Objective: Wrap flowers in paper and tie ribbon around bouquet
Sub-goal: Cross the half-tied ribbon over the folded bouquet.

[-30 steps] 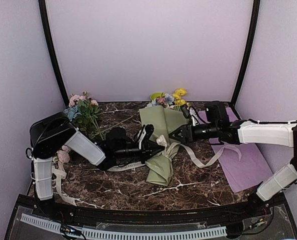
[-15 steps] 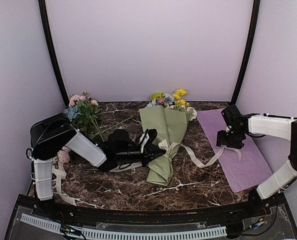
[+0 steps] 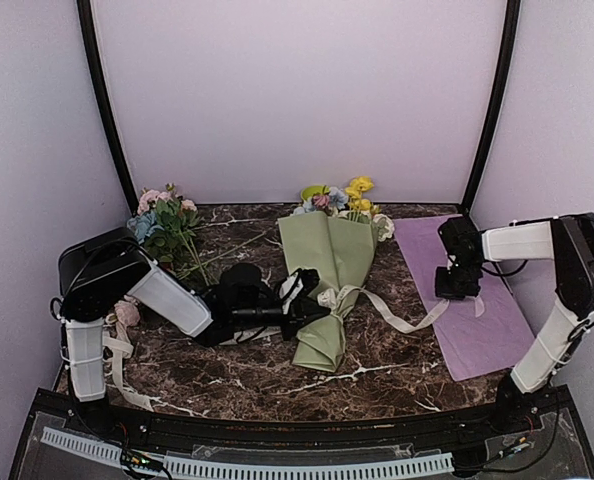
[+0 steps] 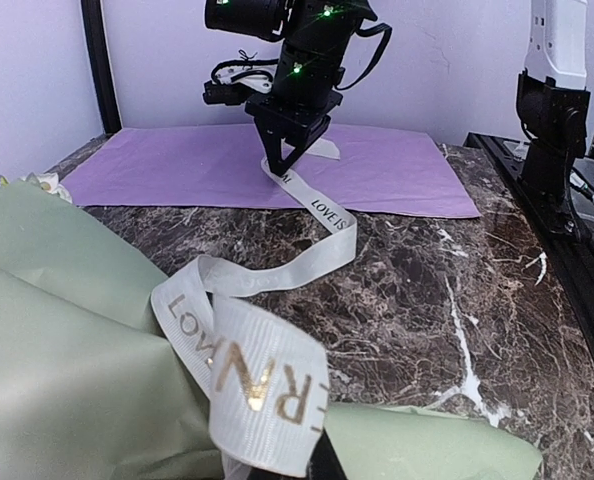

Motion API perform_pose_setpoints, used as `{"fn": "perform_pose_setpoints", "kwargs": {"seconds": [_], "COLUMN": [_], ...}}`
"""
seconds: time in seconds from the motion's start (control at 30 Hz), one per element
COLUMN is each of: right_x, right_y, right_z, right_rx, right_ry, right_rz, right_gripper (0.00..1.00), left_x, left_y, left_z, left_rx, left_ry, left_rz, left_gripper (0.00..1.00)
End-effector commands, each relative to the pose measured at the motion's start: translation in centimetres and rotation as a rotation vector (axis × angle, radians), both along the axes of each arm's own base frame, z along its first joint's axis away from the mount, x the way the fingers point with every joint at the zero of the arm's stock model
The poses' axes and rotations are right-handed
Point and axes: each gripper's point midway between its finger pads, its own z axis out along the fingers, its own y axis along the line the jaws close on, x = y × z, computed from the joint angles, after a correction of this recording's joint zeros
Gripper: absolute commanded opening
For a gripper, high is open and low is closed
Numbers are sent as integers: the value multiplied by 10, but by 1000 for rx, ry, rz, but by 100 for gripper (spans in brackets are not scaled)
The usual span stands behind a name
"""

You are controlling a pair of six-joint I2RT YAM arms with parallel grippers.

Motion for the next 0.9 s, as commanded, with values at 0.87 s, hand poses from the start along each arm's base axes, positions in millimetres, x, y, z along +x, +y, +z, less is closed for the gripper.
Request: {"fn": "perform_pose_setpoints", "kwargs": {"seconds": [0.87], "right_x": [-79], "right_y": [490], "right_z": [237], "right_rx": [782], "right_ry": [-392], "right_rz": [1189], "right_gripper": [0], "left_x": [-40], "left_y": [4], "left_z": [4], "left_rx": [57], "left_ry": [-206], "left_rz": [1], "left_gripper": [0]}}
